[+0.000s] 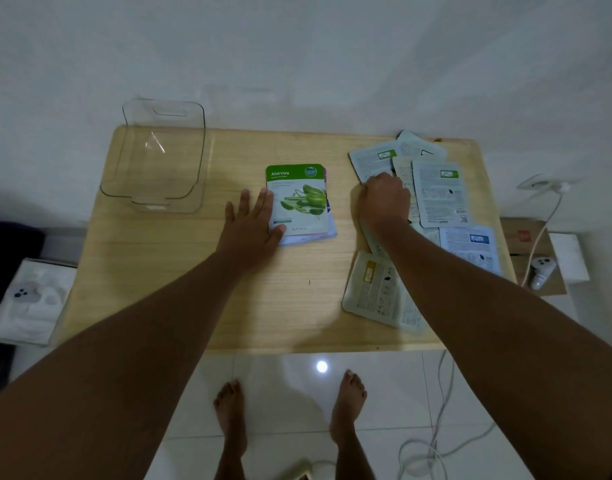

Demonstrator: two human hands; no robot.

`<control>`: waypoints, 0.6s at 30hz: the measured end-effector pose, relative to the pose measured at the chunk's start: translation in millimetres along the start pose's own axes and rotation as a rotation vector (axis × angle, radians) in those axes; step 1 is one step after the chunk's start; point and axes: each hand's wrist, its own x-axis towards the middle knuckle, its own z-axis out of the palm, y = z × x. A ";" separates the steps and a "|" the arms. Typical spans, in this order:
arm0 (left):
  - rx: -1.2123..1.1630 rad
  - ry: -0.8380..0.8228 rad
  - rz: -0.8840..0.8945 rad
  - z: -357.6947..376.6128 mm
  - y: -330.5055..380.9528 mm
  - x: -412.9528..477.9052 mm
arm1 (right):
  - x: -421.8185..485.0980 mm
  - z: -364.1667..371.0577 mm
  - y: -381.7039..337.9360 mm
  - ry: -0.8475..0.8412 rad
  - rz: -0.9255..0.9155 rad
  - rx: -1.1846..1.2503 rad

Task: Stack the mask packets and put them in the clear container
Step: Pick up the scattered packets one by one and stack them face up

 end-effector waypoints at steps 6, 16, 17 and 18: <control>-0.001 -0.001 -0.003 0.0 0.3 -0.4 | 1.7 -13.7 1.2 0.073 -0.030 0.115; -0.045 -0.042 -0.028 -6.4 3.7 1.4 | -22.7 -50.1 -41.0 0.366 0.190 0.934; -0.045 -0.042 -0.027 -6.2 3.4 1.5 | -27.3 -46.1 -46.5 0.347 0.210 0.981; -0.043 -0.041 -0.027 -5.9 3.2 1.3 | -31.3 -40.5 -51.8 0.315 0.230 1.013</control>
